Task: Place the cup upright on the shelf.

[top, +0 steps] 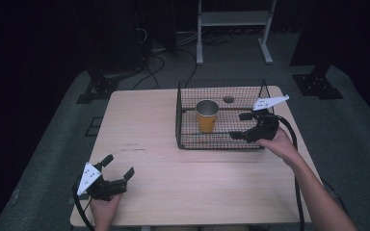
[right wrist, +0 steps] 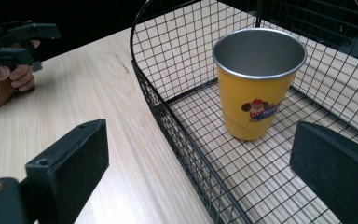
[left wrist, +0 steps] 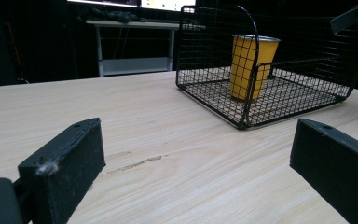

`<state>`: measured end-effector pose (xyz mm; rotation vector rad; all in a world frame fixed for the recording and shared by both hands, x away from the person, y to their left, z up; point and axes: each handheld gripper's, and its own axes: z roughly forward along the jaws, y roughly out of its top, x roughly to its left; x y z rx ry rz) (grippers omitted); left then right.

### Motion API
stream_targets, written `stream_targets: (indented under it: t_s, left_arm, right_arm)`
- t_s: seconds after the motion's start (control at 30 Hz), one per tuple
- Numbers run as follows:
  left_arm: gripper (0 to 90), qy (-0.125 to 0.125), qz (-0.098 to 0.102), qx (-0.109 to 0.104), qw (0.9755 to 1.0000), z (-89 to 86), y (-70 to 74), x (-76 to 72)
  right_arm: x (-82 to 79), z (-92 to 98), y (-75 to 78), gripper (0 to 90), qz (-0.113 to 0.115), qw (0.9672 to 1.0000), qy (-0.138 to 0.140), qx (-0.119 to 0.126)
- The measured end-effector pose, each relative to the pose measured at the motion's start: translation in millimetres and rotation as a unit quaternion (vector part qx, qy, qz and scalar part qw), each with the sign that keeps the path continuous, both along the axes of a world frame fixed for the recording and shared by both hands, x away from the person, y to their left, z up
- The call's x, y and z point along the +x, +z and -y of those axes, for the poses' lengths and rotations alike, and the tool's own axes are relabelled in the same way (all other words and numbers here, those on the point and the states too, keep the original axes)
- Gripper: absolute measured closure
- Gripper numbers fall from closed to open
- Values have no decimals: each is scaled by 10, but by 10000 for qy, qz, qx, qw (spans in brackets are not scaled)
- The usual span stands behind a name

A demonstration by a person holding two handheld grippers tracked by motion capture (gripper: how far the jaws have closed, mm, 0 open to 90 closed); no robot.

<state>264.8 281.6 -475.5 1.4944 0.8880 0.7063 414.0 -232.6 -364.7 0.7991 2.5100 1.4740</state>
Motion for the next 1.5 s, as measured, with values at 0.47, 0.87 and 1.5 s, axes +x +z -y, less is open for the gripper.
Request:
stream_targets:
  t_s: [0.47, 0.87, 1.5]
  left_arm:
    - [24, 2, 5, 1, 10000, 1, 0, -1]
    - [24, 10, 2, 13, 10000, 2, 1, -2]
    - [24, 8, -2, 35, 10000, 6, 1, -3]
  right_arm:
    - [-178, 87, -103, 41, -39, 10000, 34, 67]
    - [-323, 268, -214, 44, -76, 9997, -92, 212]
    - [-534, 472, -362, 45, -93, 9993, -232, 289]
